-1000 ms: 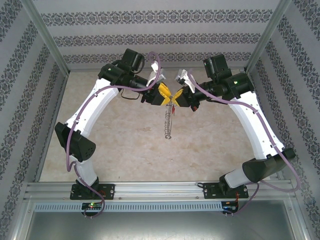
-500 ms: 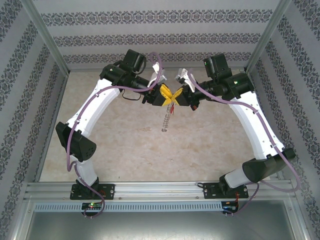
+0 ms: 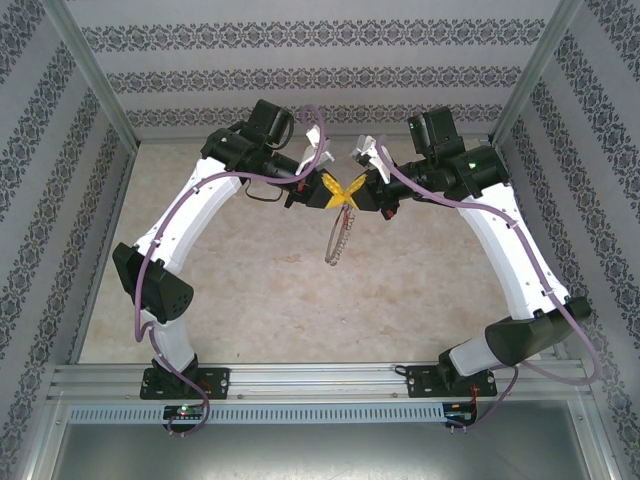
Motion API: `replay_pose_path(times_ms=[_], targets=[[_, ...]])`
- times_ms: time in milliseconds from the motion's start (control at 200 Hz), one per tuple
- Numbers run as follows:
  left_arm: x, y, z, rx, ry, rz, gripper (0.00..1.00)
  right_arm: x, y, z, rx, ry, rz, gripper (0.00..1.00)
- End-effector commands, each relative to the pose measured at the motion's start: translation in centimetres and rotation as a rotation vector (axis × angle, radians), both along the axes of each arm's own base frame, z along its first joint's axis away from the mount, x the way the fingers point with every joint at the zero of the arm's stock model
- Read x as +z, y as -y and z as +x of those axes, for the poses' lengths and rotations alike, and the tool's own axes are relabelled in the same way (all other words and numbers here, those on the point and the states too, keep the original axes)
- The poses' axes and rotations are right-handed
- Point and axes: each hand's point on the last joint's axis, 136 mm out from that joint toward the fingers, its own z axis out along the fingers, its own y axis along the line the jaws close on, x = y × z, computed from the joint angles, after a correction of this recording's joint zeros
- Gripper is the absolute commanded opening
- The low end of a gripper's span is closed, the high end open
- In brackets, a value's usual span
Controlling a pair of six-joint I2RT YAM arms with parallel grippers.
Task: Put the keys on the keyring
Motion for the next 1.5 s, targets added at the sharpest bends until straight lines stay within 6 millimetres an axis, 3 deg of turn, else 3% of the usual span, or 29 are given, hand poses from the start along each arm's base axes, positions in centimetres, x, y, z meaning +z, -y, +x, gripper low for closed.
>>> replay_pose_path(times_ms=[0,170,280,575,924,1144,1354,1494], targets=[[1.3,0.7,-0.5,-0.031,0.011,-0.052,0.0,2.5,0.8,0.9,-0.066,0.082,0.079,0.23],[2.4,0.9,-0.2,-0.023,0.034,-0.089,0.0,3.8,3.7,1.3,-0.226,0.085,0.23,0.29],[3.0,1.1,-0.2,-0.023,0.044,-0.11,0.0,3.5,4.6,1.0,-0.276,0.054,0.327,0.29],[4.2,1.2,-0.1,-0.025,0.057,-0.154,0.0,1.2,4.2,-0.9,-0.224,0.001,0.452,0.39],[4.8,1.2,-0.5,-0.036,0.052,-0.168,0.0,0.6,3.3,-0.3,-0.149,-0.046,0.495,0.39],[5.0,1.2,-0.6,-0.043,0.047,-0.178,0.0,0.3,2.8,-0.1,-0.108,-0.073,0.504,0.31],[5.2,1.2,-0.6,-0.044,0.049,-0.184,0.0,-0.4,2.7,-0.5,-0.085,-0.094,0.502,0.06],[5.4,1.2,-0.7,-0.048,0.053,-0.189,0.0,-0.7,2.6,-0.8,-0.078,-0.105,0.503,0.0]])
